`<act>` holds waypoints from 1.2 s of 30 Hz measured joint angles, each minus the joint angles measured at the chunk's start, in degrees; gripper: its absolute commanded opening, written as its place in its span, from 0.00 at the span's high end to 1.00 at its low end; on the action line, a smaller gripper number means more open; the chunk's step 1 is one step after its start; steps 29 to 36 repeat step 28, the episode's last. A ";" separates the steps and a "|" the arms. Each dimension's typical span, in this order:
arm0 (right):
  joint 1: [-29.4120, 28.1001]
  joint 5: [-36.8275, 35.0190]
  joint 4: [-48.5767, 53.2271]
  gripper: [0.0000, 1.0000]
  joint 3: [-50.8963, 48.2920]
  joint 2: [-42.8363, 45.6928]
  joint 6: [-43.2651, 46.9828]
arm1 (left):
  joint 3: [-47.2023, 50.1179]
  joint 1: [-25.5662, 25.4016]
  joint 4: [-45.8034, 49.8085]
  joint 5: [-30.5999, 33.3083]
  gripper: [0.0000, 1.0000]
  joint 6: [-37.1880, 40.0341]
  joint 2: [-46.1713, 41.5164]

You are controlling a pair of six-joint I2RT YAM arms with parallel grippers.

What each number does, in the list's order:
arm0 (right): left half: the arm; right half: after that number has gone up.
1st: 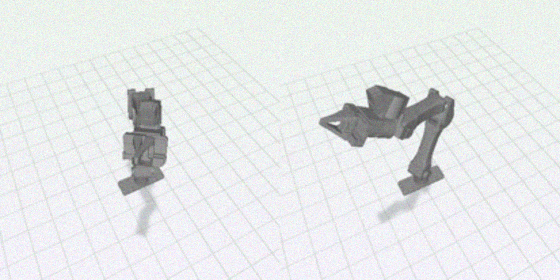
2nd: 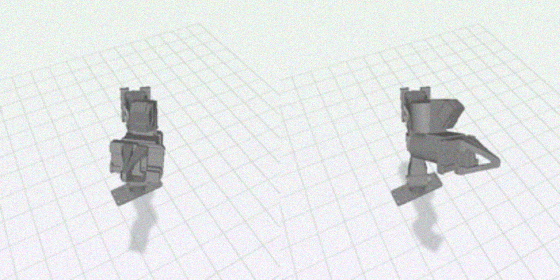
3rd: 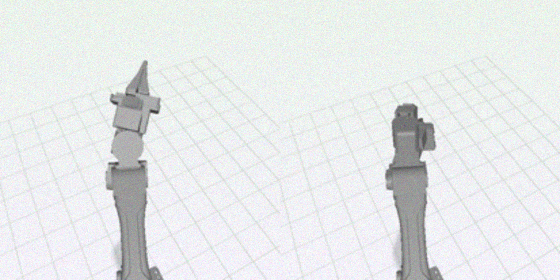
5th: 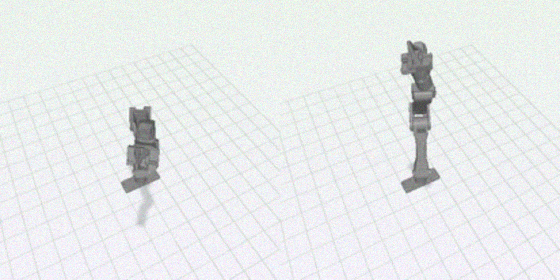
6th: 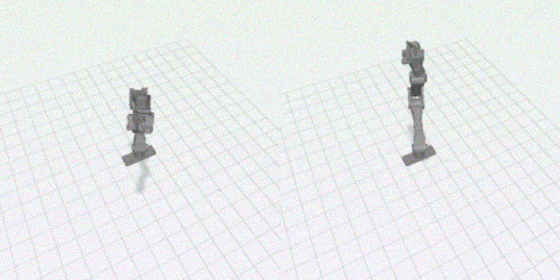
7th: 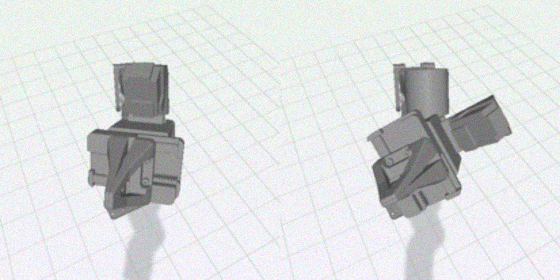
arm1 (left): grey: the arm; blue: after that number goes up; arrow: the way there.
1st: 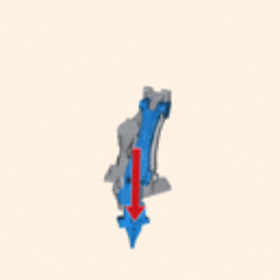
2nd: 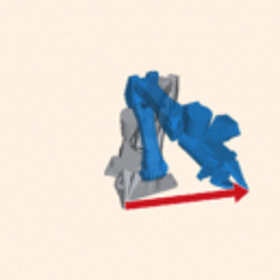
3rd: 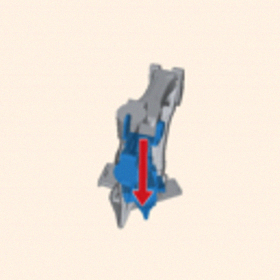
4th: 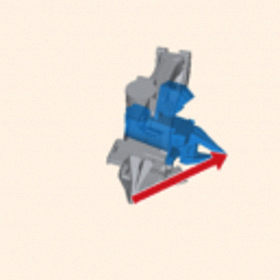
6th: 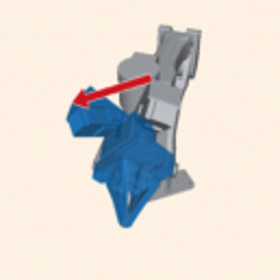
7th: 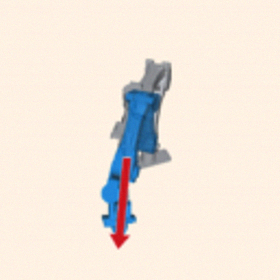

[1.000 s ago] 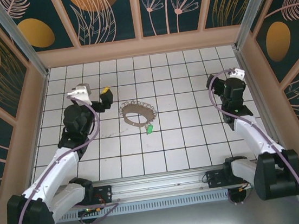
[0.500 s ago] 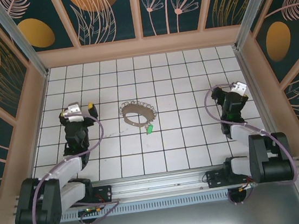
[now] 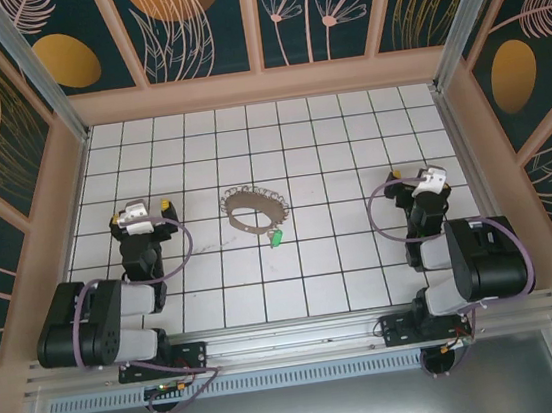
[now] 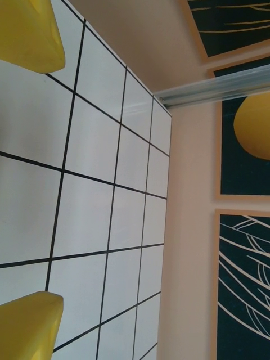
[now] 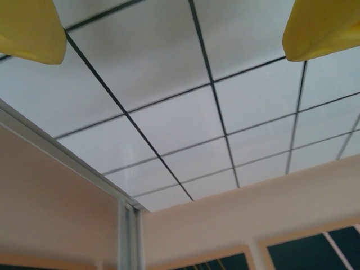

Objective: Put the keys on the keyring

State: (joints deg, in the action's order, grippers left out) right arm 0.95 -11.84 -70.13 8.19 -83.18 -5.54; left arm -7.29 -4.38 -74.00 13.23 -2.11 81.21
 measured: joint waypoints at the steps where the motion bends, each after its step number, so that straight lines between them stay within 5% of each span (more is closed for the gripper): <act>1: 0.00 0.87 -2.40 0.01 -0.13 -1.07 0.42 | 0.00 0.13 -1.09 -0.37 0.01 -0.02 1.49; 11: 1.33 7.23 -3.34 0.01 3.37 -4.48 1.46 | -5.79 3.19 0.02 -4.26 0.01 -0.85 5.77; 36: 0.85 8.85 -1.18 0.01 4.20 -4.52 3.56 | -6.56 4.07 2.25 -6.64 0.01 -1.57 5.86</act>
